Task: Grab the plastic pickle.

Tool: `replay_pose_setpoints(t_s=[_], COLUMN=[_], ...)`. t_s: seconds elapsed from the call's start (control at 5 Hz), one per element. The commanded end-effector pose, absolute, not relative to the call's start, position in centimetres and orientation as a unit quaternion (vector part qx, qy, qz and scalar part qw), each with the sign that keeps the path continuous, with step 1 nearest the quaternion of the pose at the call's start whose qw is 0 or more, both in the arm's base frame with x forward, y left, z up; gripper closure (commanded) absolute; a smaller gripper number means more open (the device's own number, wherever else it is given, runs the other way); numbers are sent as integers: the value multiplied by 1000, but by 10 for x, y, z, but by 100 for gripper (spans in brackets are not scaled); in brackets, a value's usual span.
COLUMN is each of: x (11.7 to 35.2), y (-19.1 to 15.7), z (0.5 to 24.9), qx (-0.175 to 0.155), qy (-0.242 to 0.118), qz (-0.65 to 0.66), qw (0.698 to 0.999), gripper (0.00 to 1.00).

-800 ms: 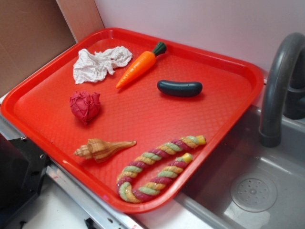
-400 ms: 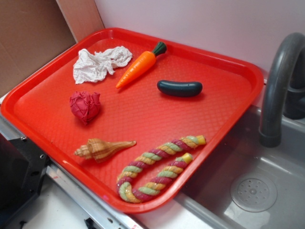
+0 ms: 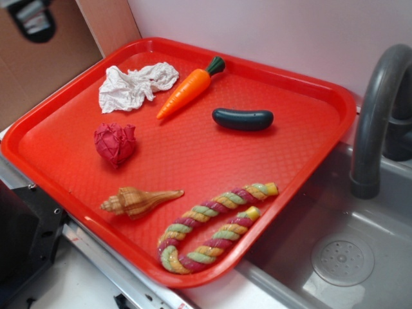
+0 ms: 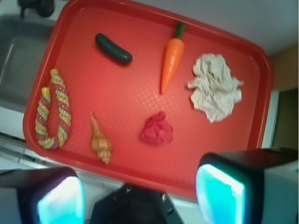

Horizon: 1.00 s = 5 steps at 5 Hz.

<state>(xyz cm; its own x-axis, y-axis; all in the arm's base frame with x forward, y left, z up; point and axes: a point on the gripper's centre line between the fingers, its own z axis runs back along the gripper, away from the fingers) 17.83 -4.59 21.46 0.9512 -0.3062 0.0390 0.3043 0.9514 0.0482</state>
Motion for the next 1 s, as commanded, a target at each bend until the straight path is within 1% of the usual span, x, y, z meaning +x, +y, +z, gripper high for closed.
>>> replay_pose_setpoints(t_s=[0.0,0.2,0.4,0.6,0.8], x=[252,272,281,293,300], y=[-89,-105,-109,-103,-98], z=[186,152,124,91,66], qx=[75,108,117,127,146], qy=[-44,-20,0,39,70], qz=[-318,-392,-436,-459,-457], qw=[944,913,892,879,874], gripper=[0,0,0,0,0])
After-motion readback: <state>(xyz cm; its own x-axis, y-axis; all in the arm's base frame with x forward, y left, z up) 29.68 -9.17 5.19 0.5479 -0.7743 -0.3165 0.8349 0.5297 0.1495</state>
